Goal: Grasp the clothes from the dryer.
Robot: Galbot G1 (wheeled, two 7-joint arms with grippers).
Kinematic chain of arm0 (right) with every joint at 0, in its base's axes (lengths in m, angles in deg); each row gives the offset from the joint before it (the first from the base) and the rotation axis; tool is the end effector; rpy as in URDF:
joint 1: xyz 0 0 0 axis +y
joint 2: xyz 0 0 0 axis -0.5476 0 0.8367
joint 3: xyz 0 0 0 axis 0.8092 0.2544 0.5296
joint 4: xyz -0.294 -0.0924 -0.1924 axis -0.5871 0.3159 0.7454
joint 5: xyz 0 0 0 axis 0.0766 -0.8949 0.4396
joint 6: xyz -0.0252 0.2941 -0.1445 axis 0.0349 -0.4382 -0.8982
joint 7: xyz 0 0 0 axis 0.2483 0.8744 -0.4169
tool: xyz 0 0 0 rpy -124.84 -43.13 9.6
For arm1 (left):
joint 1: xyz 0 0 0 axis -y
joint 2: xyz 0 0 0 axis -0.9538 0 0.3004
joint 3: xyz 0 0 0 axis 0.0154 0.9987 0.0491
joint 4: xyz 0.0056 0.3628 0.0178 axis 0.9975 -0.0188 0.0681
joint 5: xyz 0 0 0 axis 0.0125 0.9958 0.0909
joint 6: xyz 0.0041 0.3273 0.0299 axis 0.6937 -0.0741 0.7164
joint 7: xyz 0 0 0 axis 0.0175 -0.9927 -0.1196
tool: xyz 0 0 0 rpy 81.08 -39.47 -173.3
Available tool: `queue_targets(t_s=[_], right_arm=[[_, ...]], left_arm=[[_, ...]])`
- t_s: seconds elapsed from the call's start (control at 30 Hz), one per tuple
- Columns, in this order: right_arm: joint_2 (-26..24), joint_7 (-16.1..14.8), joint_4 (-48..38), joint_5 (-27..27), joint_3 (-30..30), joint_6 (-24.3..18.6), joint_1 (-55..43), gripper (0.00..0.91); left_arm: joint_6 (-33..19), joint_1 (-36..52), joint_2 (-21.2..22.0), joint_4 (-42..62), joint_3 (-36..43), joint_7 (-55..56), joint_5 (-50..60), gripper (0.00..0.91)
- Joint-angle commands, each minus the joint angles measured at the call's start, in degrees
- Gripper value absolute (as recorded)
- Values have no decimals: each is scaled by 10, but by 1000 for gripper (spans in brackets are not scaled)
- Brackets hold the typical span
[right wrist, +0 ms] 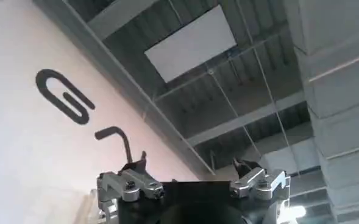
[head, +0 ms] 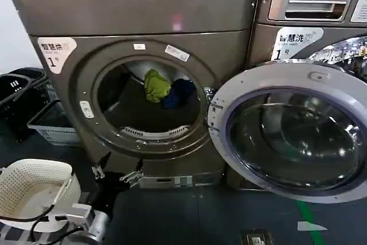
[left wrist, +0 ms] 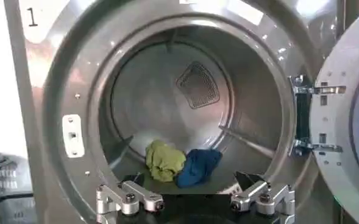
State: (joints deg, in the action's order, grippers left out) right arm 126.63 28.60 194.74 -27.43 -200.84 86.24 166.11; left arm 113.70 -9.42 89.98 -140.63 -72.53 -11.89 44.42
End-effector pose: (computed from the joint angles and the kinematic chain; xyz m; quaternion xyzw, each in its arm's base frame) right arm -0.1823 -0.3480 0.0974 0.4162 0.7819 -0.2258 0.4055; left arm 0.1418 0.0211 -0.2034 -0.0400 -0.9968 -0.0537 0.0445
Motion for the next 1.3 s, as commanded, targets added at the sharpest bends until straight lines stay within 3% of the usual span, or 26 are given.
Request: queue_targets(t_s=[0.03, 0.63, 1.3], right_arm=[[0, 1, 1, -8, 0, 3, 0, 907], [3, 1, 11, -37, -3, 12, -1, 907], [3, -4, 17, -35, 5, 15, -9, 907]], left_arm=[[0, -1, -1, 0, 0, 0, 0, 907], [0, -3, -3, -3, -1, 0, -1, 907], [-1, 0, -1, 0, -1, -1, -1, 907]])
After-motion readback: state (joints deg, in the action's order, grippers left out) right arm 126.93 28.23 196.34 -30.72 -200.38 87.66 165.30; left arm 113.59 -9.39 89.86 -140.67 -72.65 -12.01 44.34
